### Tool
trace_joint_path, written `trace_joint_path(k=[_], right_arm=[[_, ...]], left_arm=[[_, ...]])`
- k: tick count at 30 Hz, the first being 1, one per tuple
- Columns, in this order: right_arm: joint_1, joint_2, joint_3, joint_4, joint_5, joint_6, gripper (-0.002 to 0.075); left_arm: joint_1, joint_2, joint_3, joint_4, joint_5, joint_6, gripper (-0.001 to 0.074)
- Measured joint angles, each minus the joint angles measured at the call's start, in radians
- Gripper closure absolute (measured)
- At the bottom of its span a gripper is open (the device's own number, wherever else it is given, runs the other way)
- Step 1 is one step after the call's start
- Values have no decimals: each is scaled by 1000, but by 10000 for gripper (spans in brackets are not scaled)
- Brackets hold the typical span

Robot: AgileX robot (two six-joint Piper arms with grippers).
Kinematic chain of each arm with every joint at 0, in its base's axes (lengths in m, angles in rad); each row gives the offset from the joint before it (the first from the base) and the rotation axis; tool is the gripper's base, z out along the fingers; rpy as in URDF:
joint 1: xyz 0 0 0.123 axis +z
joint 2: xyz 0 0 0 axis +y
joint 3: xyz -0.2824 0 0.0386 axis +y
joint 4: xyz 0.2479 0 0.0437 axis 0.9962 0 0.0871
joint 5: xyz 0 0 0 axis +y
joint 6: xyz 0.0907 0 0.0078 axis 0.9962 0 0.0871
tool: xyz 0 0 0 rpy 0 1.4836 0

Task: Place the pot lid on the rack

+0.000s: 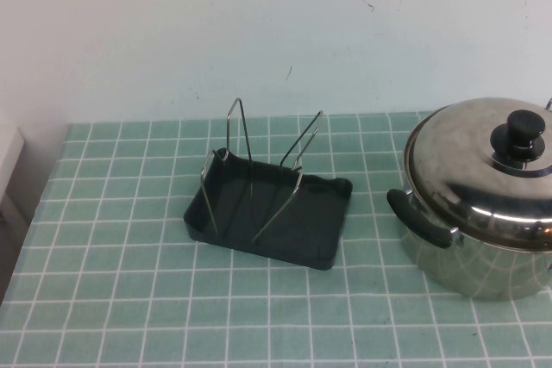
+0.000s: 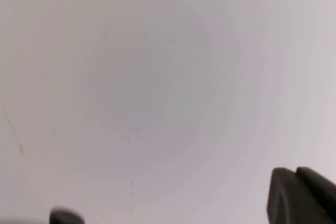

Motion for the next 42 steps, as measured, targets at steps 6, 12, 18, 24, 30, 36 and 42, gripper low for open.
trace_joint_path(k=[6, 12, 18, 24, 30, 36, 42], right_arm=[[0, 0, 0, 61, -216, 58, 727], [0, 0, -7, 134, -197, 55, 727], [0, 7, -199, 135, 184, 49, 727], [0, 192, -456, 138, 315, 49, 727], [0, 490, -594, 138, 315, 49, 727], [47, 793, -601, 61, 119, 81, 727], [83, 1083, -601, -161, -224, 285, 727]], left_arm=[[0, 0, 0, 16, -225, -32, 738], [0, -1, 0, 16, -284, -17, 738], [0, -1, -130, 15, 53, 19, 738], [0, 54, -330, 12, 377, 11, 738], [0, 242, -360, 12, 239, -65, 738], [0, 450, -360, 182, 94, -405, 738], [0, 729, -360, 438, -281, -599, 738]])
